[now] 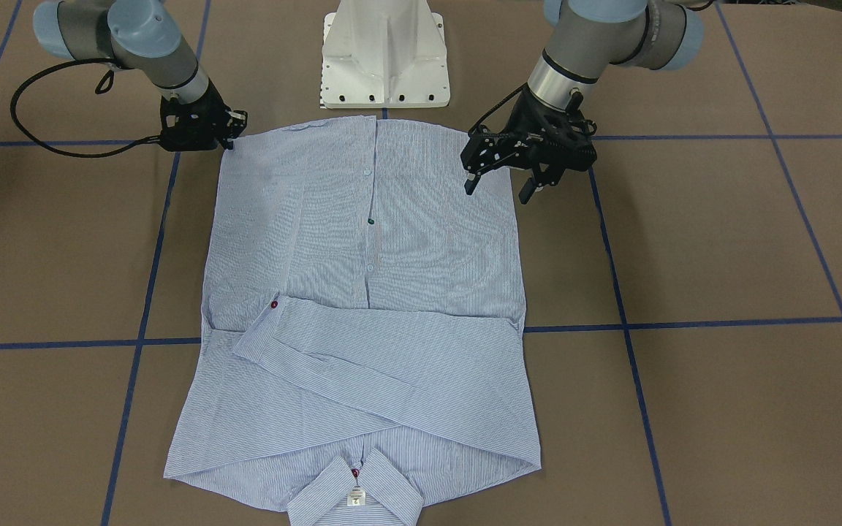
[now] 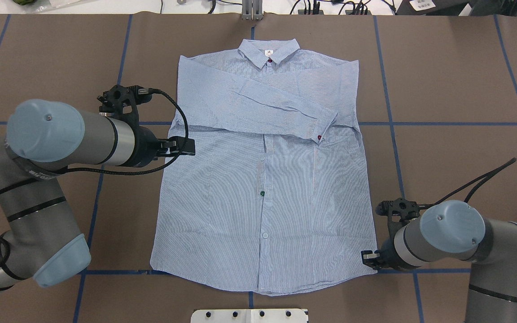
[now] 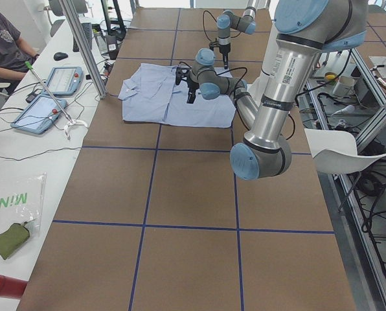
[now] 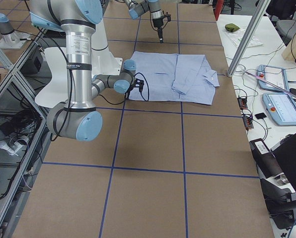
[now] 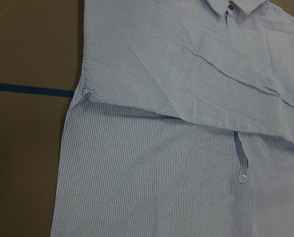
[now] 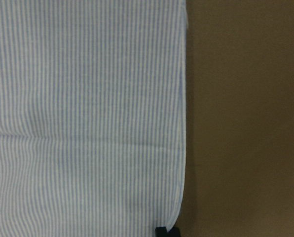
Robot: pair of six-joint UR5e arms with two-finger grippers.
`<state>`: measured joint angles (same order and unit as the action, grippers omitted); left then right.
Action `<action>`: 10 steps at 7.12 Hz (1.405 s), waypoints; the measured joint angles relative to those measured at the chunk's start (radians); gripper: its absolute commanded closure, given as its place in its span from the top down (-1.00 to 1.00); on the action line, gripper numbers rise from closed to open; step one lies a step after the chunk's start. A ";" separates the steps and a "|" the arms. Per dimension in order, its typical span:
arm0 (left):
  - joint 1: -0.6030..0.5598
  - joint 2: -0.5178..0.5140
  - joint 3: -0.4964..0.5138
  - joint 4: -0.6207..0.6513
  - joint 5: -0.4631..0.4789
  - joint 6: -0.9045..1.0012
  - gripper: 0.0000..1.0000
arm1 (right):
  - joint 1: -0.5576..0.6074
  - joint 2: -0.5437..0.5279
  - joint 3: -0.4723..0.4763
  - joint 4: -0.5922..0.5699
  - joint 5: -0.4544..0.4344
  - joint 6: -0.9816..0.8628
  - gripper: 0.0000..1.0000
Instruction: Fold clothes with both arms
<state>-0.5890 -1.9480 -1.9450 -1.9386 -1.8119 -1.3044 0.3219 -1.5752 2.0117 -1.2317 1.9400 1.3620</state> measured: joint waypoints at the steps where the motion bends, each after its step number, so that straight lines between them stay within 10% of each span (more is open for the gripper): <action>1: 0.003 0.013 0.013 -0.001 -0.001 0.000 1.00 | 0.001 0.004 0.004 0.001 -0.002 0.000 -1.00; 10: 0.298 0.192 -0.038 0.003 0.043 -0.220 0.29 | 0.072 -0.003 0.086 0.003 0.000 0.041 -1.00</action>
<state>-0.2907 -1.7559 -1.9834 -1.9357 -1.7685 -1.5239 0.3939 -1.5785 2.0980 -1.2287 1.9397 1.4031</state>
